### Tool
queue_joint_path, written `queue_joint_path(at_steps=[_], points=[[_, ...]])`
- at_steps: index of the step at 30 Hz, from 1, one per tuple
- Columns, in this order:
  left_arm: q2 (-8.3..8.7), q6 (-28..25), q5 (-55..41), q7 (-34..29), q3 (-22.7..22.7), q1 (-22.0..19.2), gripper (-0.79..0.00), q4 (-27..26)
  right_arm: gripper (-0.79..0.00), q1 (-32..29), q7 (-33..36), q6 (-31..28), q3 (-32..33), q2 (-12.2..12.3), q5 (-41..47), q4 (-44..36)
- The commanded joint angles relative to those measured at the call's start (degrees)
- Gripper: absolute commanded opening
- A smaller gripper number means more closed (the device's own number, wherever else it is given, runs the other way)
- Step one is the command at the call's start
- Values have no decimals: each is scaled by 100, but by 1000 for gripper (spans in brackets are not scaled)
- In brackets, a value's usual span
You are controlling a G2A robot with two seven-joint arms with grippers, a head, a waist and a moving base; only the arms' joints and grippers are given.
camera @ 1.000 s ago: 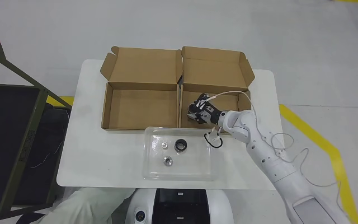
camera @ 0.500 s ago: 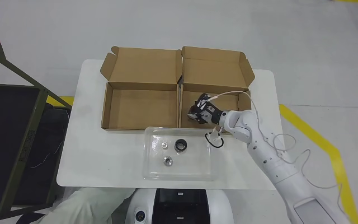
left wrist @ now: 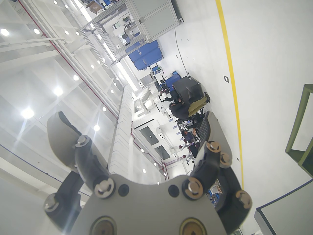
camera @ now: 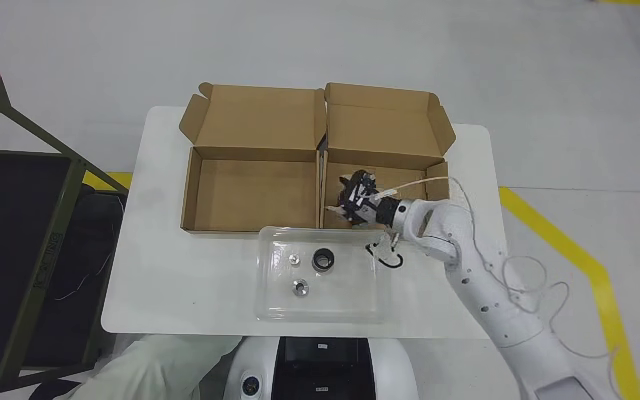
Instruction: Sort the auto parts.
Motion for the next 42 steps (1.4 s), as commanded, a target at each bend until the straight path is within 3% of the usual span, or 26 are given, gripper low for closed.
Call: queue_joint_path(at_steps=[1,12,18,30,34,42], points=[[0,0,0,0,0,0,0,0,-299,-110,-24,-117,94,33,61,-214],[0,0,0,0,0,0,0,0,-274,-1146,238,-747,709,298,-103,-1676],[0,0,0,0,0,0,0,0,-271,-1568,133,-956,710,367,-189,-2038],[0,0,0,0,0,0,0,0,-246,-1848,-13,-1162,446,437,-665,-2201],[0,0,0,0,0,0,0,0,-209,-1874,-1,-1150,369,451,-808,-2138],[0,0,0,0,0,0,0,0,-206,-1842,35,-937,186,461,-1192,-1982]])
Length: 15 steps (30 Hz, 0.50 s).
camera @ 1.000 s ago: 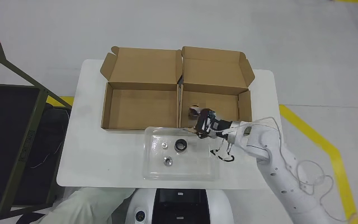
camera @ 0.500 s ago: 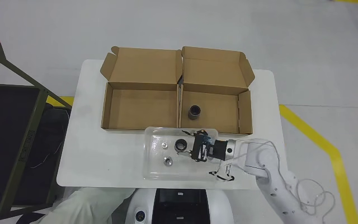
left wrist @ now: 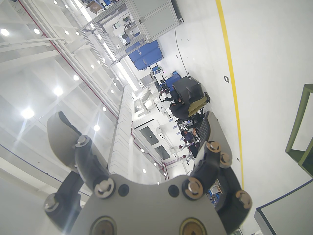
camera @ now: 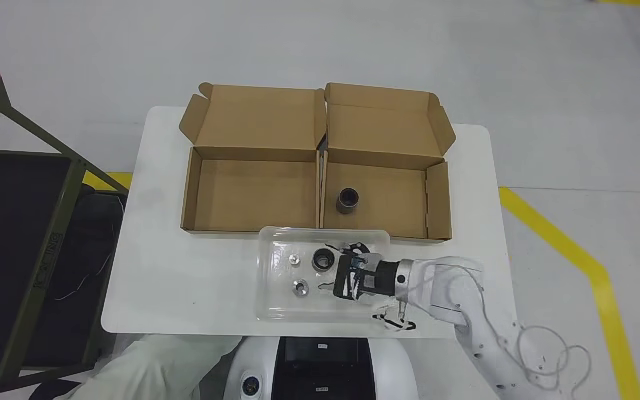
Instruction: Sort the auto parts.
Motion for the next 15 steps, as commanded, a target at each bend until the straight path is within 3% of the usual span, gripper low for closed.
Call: queue_joint_path(at_steps=[1,15], points=[[0,0,0,0,0,0,0,0,-206,9,-1,39,-45,0,-62,33],[0,0,0,0,0,0,0,0,-188,44,-45,158,-190,31,-316,93]])
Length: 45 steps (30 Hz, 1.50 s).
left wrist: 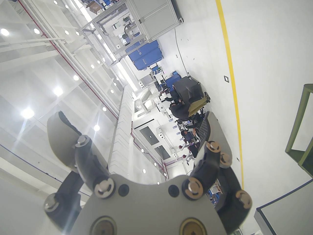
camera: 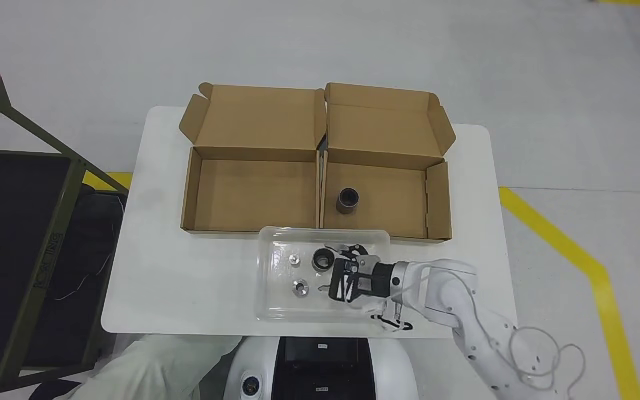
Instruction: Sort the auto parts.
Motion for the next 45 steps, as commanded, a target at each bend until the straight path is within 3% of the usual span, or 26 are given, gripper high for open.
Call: queue_joint_path(at_steps=[1,16,35,41,45], points=[[0,0,0,0,0,0,0,0,-182,3,-15,-6,-8,6,-24,1],[0,0,0,0,0,0,0,0,-105,91,-130,27,-148,32,-219,171],[0,0,0,0,0,0,0,0,-105,732,-231,442,-816,-146,-400,1256],[0,0,0,0,0,0,0,0,-142,922,-292,509,-986,-214,-343,1558],[0,0,0,0,0,0,0,0,-237,1039,-349,539,-1058,-258,-224,1783]])
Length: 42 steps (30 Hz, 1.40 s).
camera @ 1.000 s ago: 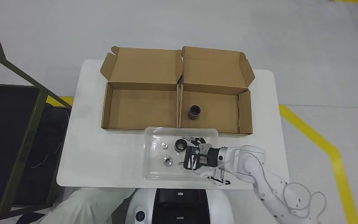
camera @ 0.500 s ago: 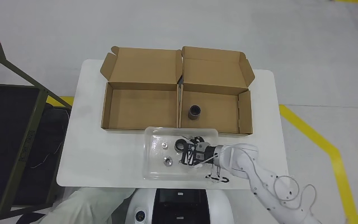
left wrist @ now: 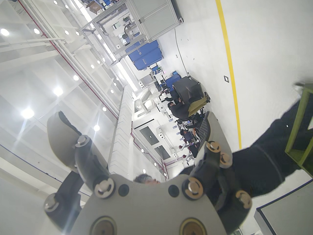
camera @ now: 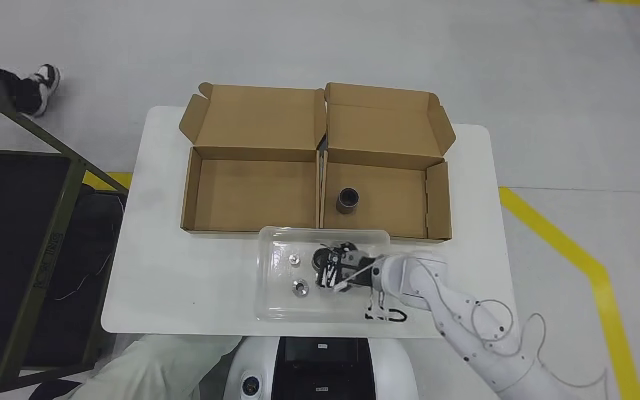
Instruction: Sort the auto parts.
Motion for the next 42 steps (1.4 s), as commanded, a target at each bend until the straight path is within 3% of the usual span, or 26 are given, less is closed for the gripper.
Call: queue_joint_path(at_steps=[1,6,9,24,42], points=[[0,0,0,0,0,0,0,0,-259,45,-19,10,-25,-16,44,76],[0,0,0,0,0,0,0,0,-499,115,-50,-4,-66,-41,116,180],[0,0,0,0,0,0,0,0,-785,125,-51,-16,-70,-44,129,171],[0,0,0,0,0,0,0,0,-785,-163,-177,-140,219,59,289,-524],[0,0,0,0,0,0,0,0,-785,-420,-1476,-26,866,139,1274,-873]])
